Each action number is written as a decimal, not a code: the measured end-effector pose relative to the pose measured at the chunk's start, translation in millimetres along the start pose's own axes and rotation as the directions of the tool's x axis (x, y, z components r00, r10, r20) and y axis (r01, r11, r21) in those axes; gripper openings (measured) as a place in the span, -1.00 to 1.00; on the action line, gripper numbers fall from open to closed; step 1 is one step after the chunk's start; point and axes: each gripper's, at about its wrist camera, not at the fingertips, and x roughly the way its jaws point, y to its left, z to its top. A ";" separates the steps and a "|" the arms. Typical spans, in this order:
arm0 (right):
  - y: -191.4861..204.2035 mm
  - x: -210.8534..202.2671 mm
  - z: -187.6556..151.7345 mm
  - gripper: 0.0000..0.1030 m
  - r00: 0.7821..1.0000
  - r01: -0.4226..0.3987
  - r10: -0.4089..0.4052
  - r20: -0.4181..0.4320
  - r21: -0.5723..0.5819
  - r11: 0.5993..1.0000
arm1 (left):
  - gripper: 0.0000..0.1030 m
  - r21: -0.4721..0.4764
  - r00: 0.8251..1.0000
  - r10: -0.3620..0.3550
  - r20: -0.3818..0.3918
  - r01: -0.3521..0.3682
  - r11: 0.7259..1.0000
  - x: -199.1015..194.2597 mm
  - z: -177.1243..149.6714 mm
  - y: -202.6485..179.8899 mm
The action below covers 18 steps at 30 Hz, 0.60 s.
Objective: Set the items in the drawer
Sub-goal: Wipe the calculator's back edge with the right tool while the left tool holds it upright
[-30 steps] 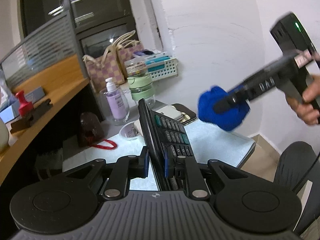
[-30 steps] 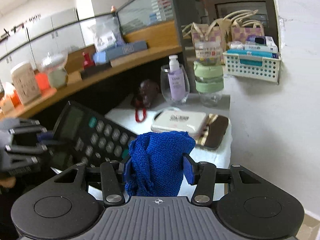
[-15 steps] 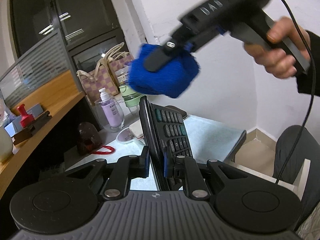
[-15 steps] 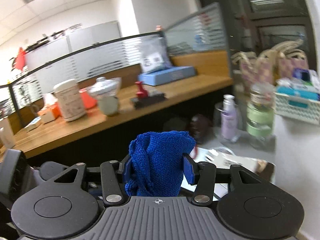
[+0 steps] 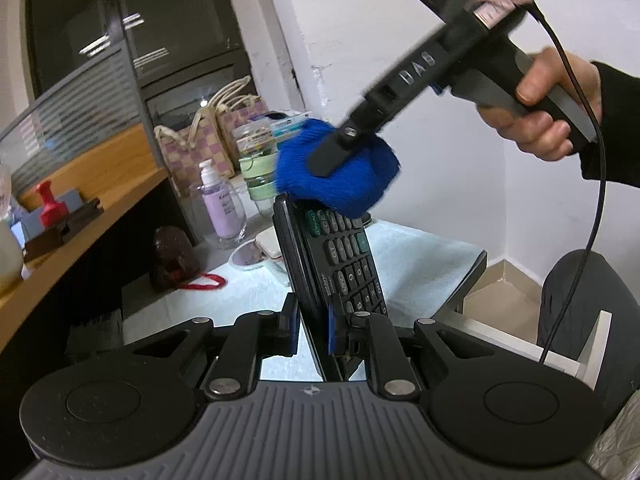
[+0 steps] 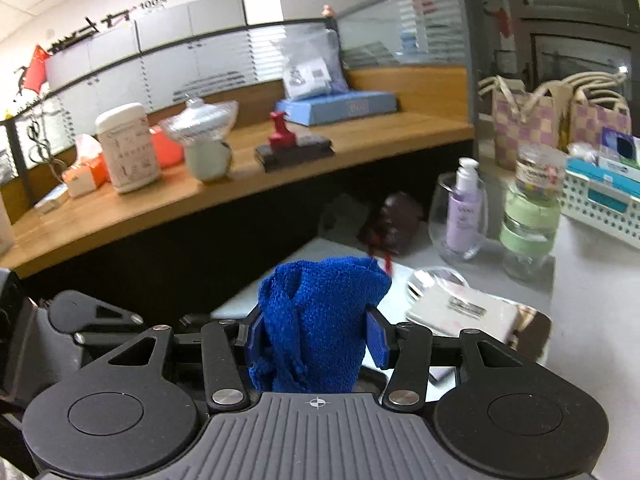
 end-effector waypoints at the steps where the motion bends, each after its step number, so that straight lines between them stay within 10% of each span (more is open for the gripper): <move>1: -2.4 0.7 -2.4 0.02 1.000 0.018 -0.018 -0.012 -0.001 1.000 | -0.66 -0.006 1.000 0.000 0.001 0.000 1.000 -0.5 -1.3 1.0; 6: -13.6 2.3 -12.6 0.01 0.994 0.096 -0.096 -0.052 0.001 0.995 | -0.65 -0.003 1.000 -0.002 0.012 0.002 1.000 -2.7 -4.4 1.8; 18: -6.3 -6.8 13.6 -0.02 0.994 -0.035 0.024 0.109 0.104 0.994 | -0.67 0.030 0.999 -0.017 0.030 0.016 0.999 -4.4 -0.4 -4.7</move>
